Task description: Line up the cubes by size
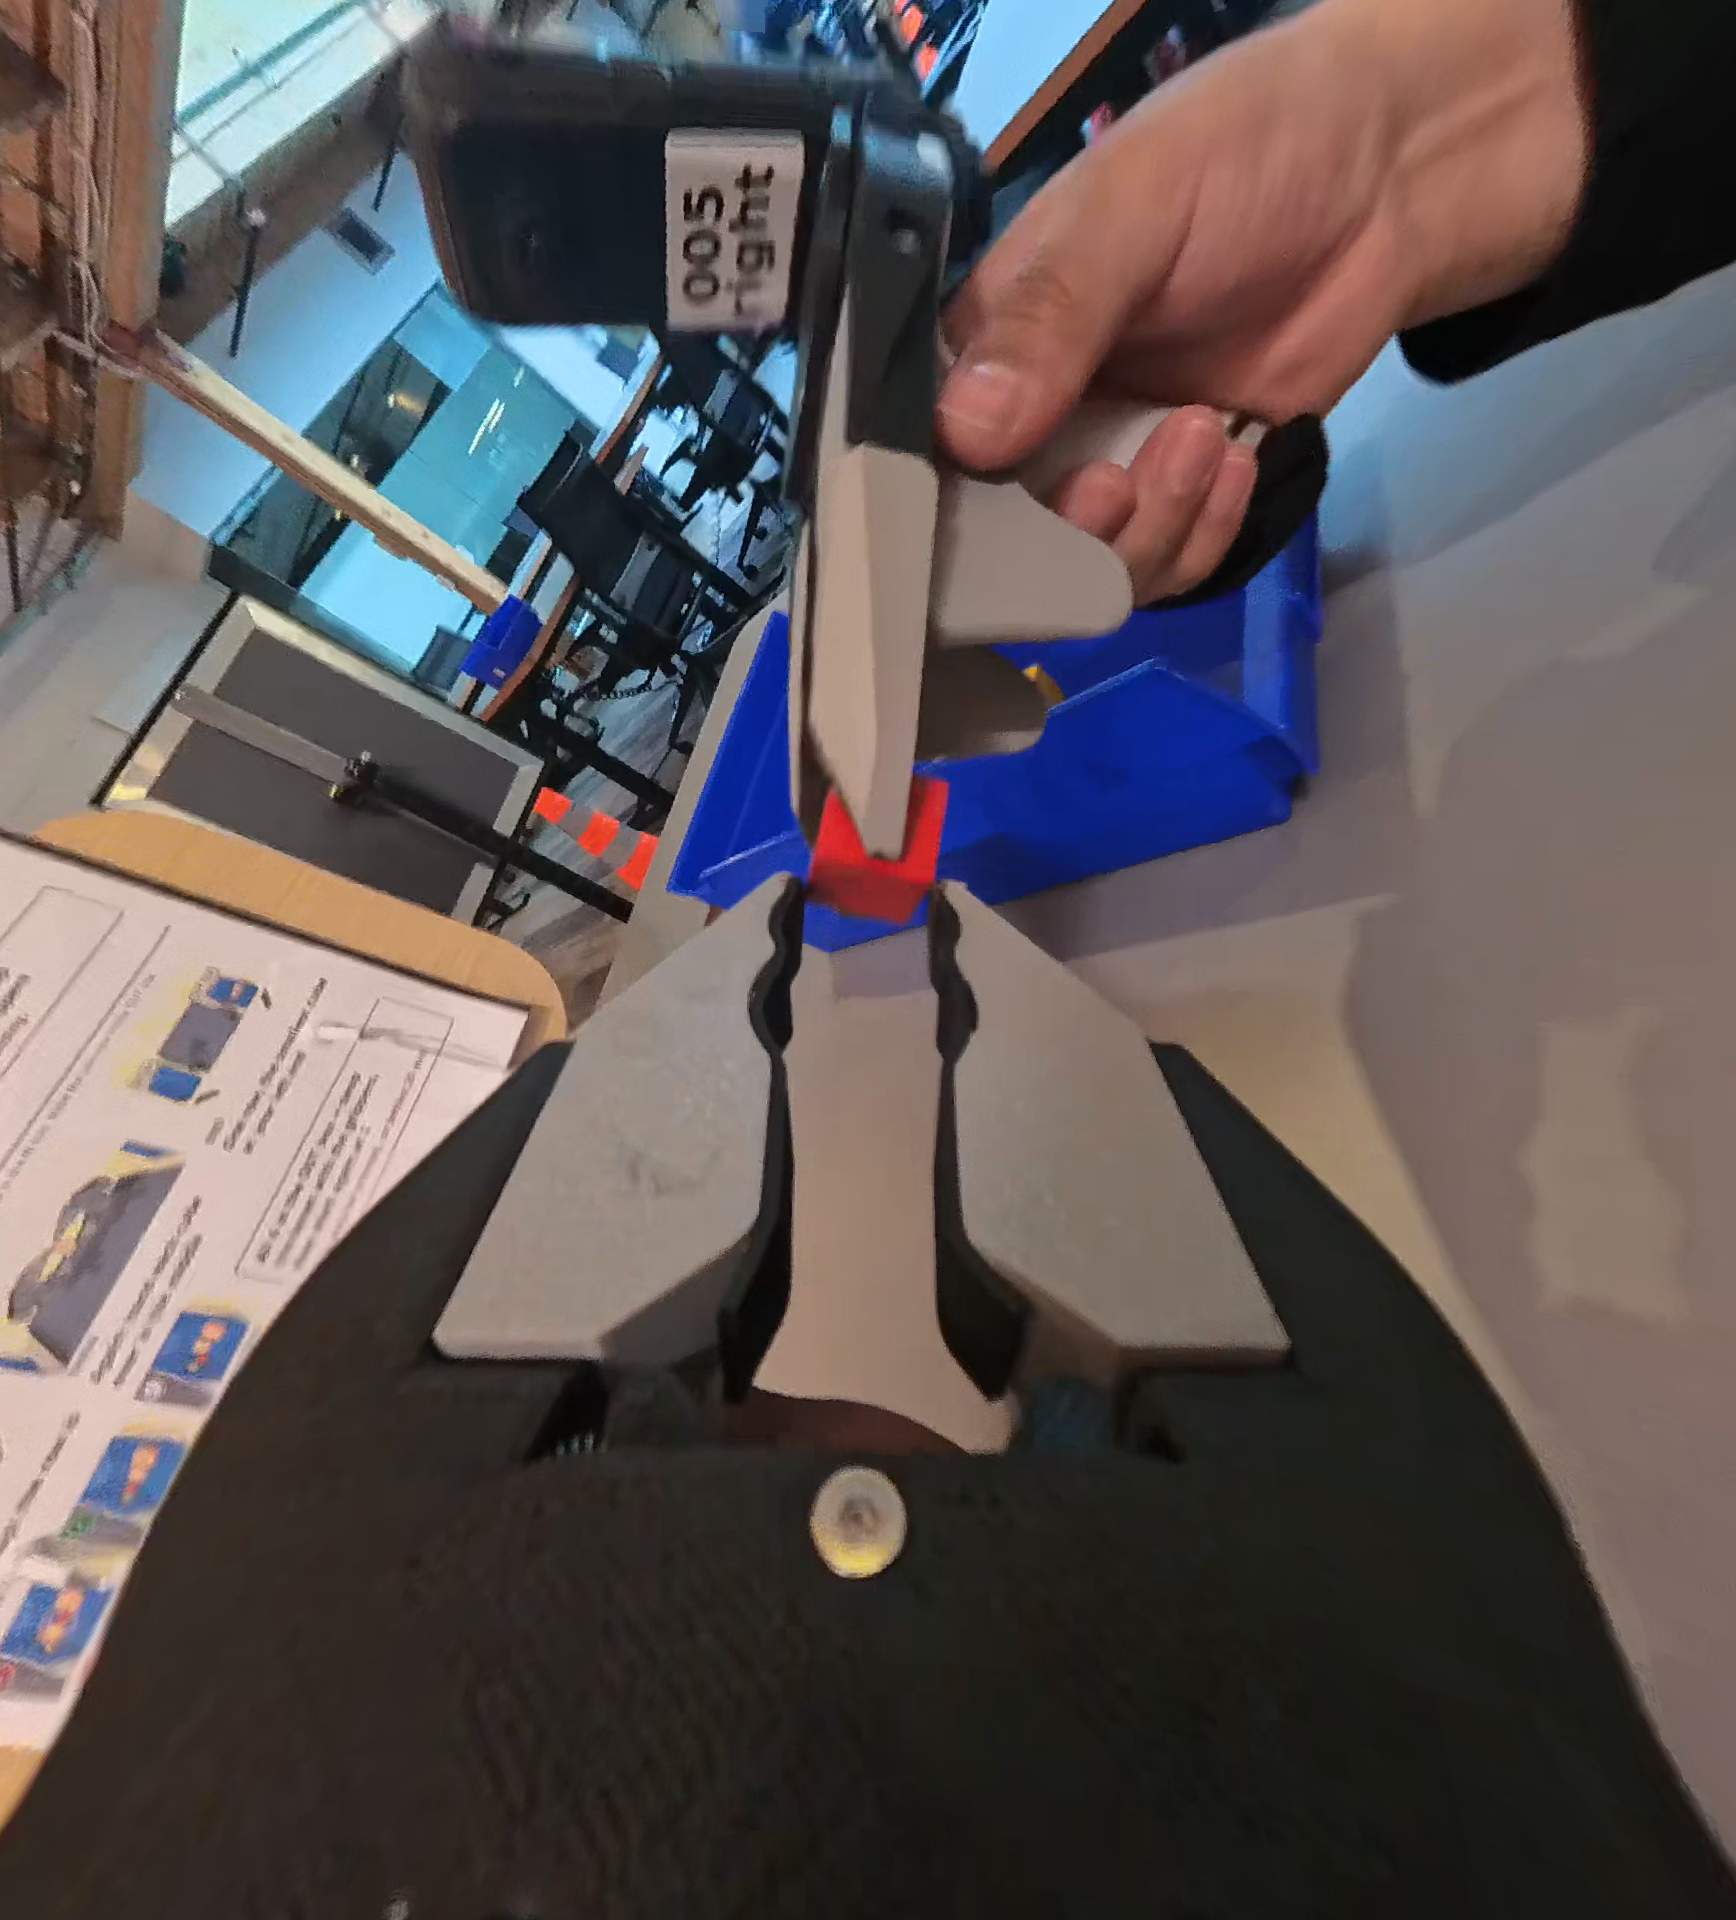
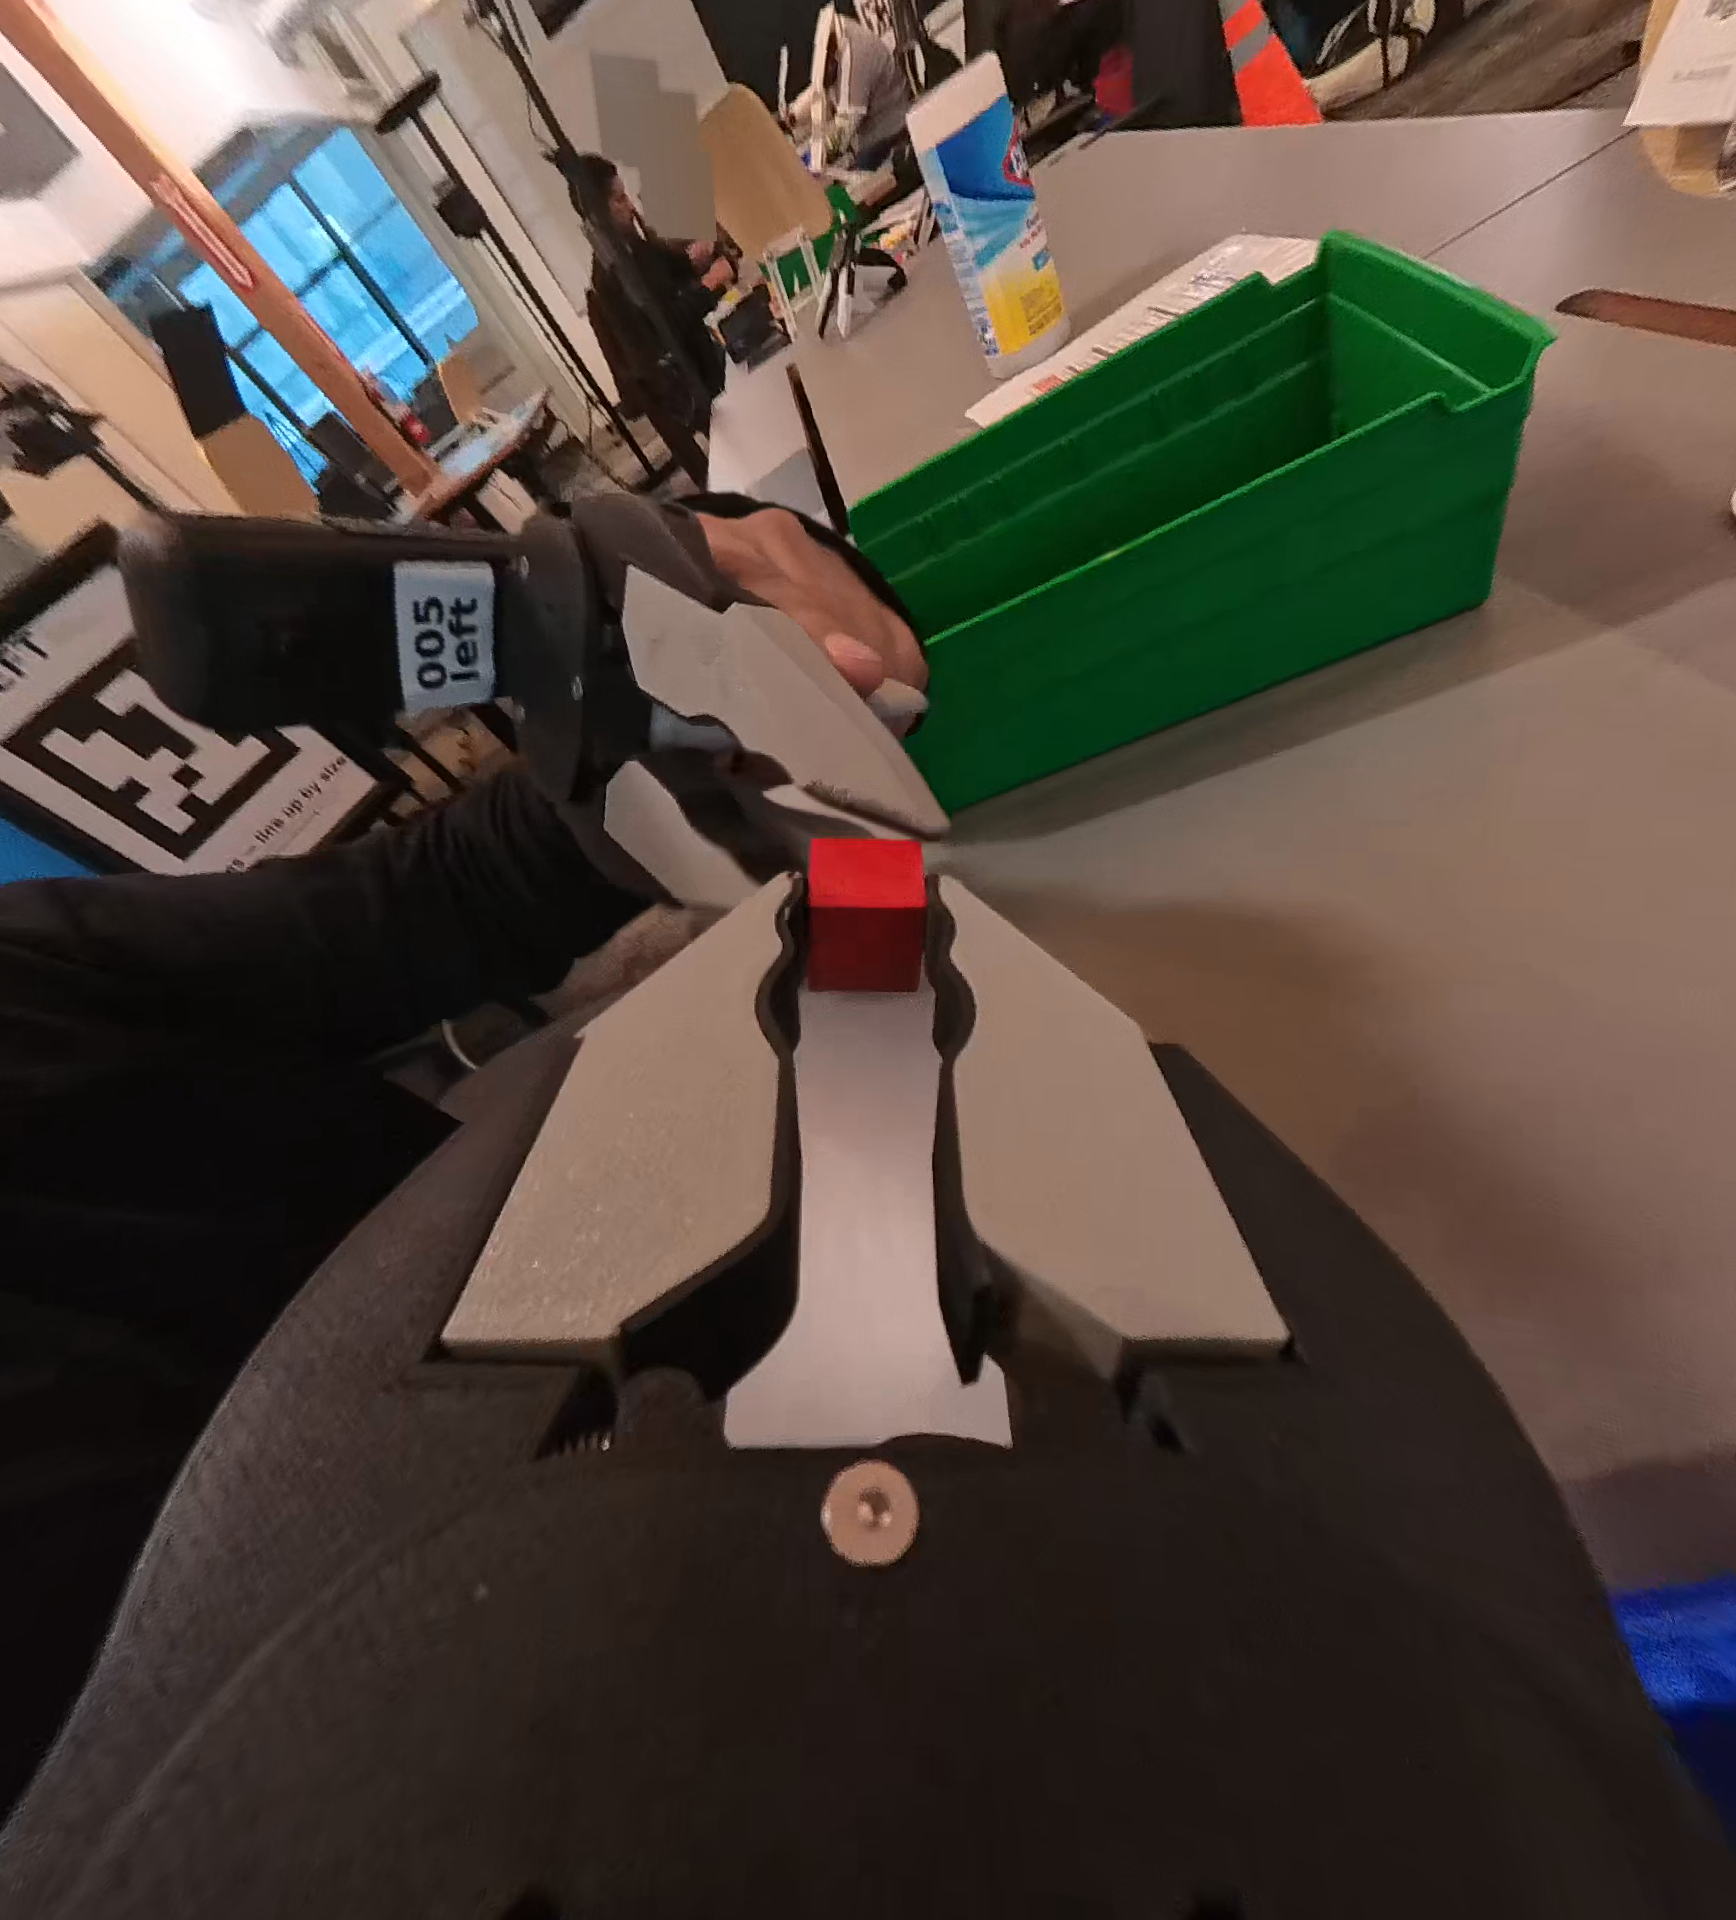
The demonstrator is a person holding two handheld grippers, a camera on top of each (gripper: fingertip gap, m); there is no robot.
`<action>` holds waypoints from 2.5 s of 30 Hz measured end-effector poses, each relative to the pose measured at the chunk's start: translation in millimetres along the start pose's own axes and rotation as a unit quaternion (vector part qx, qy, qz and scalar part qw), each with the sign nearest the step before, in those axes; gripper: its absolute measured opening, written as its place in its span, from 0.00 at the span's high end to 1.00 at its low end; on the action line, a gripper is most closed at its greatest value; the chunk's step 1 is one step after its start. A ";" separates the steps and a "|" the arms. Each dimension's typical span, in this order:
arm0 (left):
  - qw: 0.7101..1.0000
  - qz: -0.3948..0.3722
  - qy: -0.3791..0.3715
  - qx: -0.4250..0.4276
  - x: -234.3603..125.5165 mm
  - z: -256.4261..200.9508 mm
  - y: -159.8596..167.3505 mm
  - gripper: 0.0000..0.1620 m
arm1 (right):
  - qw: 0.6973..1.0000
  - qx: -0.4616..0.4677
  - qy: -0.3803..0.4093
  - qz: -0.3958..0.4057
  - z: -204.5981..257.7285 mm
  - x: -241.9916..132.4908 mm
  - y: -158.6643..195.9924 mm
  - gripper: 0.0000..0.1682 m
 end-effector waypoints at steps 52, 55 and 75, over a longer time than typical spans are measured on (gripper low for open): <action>0.869 0.227 -0.239 -0.368 -151.1 -37.3 131.0 0.99 | 0.831 -0.105 0.544 0.052 -35.1 -33.3 105.3 0.89; 0.868 0.189 -0.272 -0.369 -157.6 -11.9 94.5 0.98 | 0.811 -0.102 0.574 0.051 -34.0 -16.3 101.3 0.91; 0.946 0.041 -0.132 -0.295 17.0 -14.3 -162.8 0.98 | 0.880 -0.111 0.461 0.019 9.5 286.3 43.0 0.90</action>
Point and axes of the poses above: each gripper's, where its closed fingertips meet, x out along the fingers, y out of its underside, z = x × y across the jaws, the point moved 7 cm from there along -x, back along the fingers, and after that the axes turned 7 degrees about x, right-handed, at the moved point
